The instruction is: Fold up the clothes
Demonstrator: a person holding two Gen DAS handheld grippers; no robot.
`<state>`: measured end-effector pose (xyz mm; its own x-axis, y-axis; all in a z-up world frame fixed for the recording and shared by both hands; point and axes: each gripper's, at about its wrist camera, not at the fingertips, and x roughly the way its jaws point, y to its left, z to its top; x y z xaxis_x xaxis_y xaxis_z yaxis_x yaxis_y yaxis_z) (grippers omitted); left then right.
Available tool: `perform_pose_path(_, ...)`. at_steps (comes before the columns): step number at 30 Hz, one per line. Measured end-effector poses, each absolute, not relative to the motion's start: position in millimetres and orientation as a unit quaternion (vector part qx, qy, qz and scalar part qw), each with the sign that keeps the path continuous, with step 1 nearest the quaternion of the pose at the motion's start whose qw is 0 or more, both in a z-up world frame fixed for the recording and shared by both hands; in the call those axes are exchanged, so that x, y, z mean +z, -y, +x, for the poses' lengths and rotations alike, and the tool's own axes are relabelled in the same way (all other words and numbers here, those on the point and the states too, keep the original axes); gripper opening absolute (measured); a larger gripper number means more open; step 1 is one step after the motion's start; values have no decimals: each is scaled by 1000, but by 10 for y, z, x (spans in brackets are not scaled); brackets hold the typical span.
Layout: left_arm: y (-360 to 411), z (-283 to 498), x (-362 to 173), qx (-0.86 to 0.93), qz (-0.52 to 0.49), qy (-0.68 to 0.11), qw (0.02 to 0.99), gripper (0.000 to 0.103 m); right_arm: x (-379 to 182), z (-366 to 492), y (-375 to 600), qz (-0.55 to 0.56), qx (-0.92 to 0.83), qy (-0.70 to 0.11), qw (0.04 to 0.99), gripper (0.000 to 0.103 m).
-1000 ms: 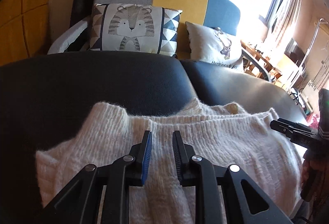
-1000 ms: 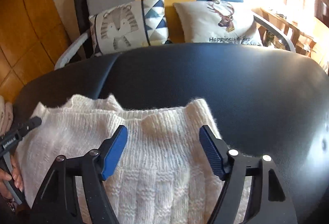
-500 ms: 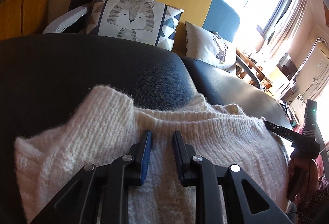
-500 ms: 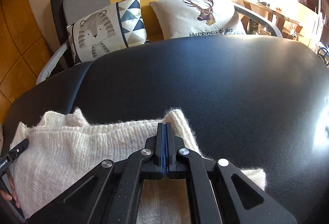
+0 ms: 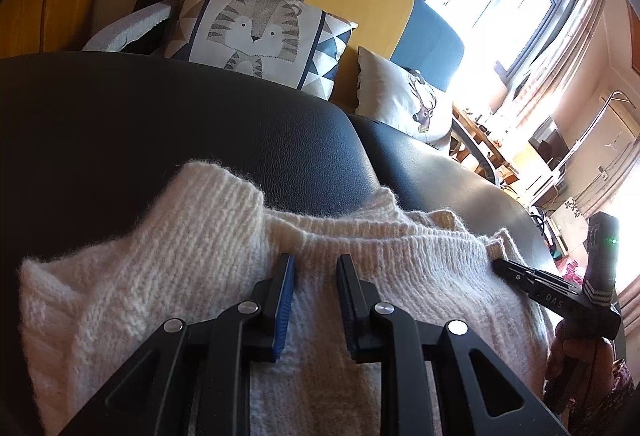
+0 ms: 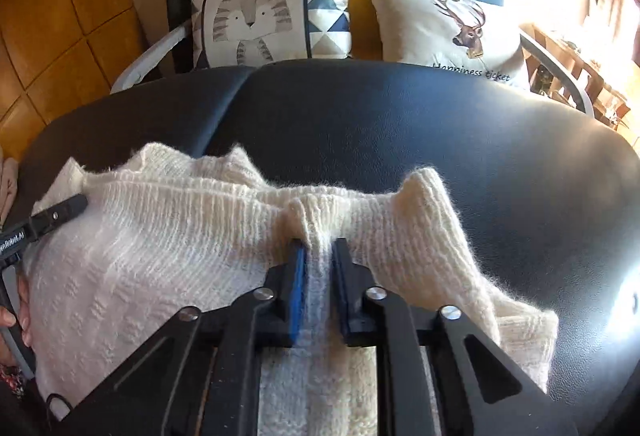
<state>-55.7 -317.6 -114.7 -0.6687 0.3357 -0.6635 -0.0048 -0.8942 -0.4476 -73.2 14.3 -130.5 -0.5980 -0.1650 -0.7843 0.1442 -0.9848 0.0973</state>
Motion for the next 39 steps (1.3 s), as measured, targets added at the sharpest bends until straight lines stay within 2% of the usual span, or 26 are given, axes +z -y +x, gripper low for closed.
perform_pose_path(7,3188,-557,-1150,889,-394,212,97,21,-1341,-823,-262,417,-905,48,63,7)
perform_pose_path(9,3191,-542,-1153,888,-393,215,98,21,-1391,-874,-306,428,-897,68,84,11)
perform_pose_path(11,3195,-528,-1157,888,-393,218,99,21,-1340,-839,-402,422,-895,97,110,31)
perform_pose_path(13,3200,-528,-1157,888,-393,219,100,21,-1268,-722,-525,404,-900,117,110,34)
perform_pose_path(16,3203,-525,-1153,887,-392,221,100,21,-1189,-569,-641,379,-912,122,98,34)
perform_pose_path(17,3202,-527,-1149,888,-392,220,100,21,-1203,-590,-643,388,-910,115,94,31)
perform_pose_path(18,3200,-531,-1145,888,-392,220,99,21,-1234,-630,-627,401,-905,104,94,20)
perform_pose_path(22,3195,-538,-1132,887,-392,223,100,21,-1372,-783,-621,439,-894,70,67,14)
perform_pose_path(27,3207,-547,-1141,886,-392,227,101,21,-1362,-799,-654,438,-895,78,31,14)
perform_pose_path(31,3215,-555,-1145,886,-392,226,101,21,-1179,-666,-521,405,-909,80,58,18)
perform_pose_path(33,3212,-556,-1147,886,-392,225,100,21,-1147,-658,-389,400,-912,55,77,18)
perform_pose_path(36,3221,-573,-1140,883,-398,226,100,21,-1314,-778,-259,433,-899,11,57,18)
perform_pose_path(39,3250,-615,-1108,880,-413,216,93,21,-1358,-814,-398,432,-897,65,67,20)
